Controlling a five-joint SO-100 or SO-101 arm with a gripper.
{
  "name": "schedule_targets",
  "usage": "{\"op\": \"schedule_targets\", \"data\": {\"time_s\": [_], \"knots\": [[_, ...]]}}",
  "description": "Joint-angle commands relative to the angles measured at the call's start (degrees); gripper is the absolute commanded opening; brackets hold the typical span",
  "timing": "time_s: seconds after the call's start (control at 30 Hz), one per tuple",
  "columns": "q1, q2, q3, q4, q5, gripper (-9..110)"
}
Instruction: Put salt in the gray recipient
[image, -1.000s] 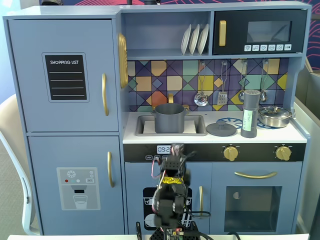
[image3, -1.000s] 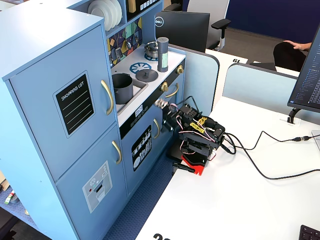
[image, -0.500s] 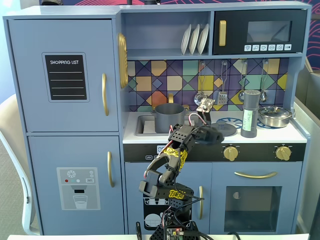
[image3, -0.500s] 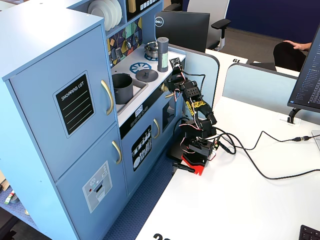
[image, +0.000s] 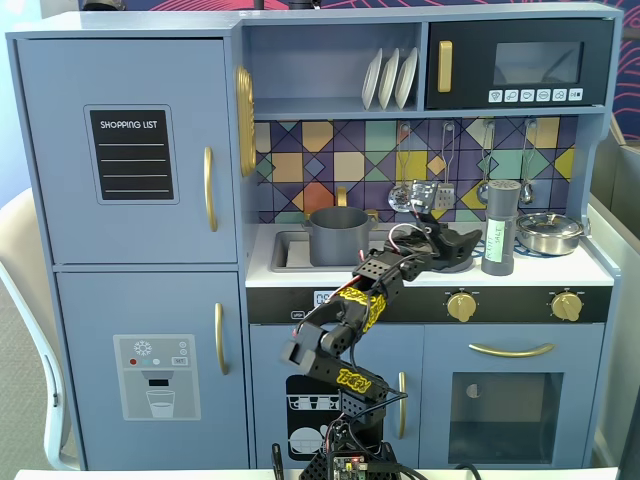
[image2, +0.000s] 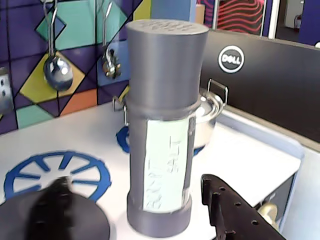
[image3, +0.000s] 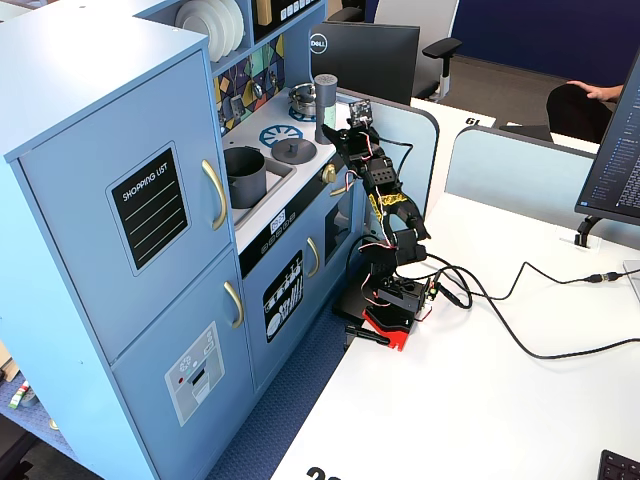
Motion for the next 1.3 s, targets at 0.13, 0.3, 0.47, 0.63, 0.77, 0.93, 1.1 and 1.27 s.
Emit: {"op": "schedule_targets", "data": {"time_s": [0.13, 0.3, 0.47, 0.63, 0.77, 0.93, 1.1, 1.27], "knots": [[2.02, -7.73, -3.52, -9.23, 1.49, 53], [2.81, -14.24, -6.86, -12.74, 0.7, 55], [2.55, -21.09, -11.78, -15.38, 0.0, 53], [1.76, -26.81, -16.08, -17.67, -0.44, 52], [1.23, -31.11, -19.34, -19.69, -0.26, 51], [0.79, -35.95, -23.47, -20.92, -0.44, 50], [0.35, -40.69, -27.95, -21.09, 0.35, 50], [0.09, -45.26, -32.34, -21.8, 0.26, 49]]}}
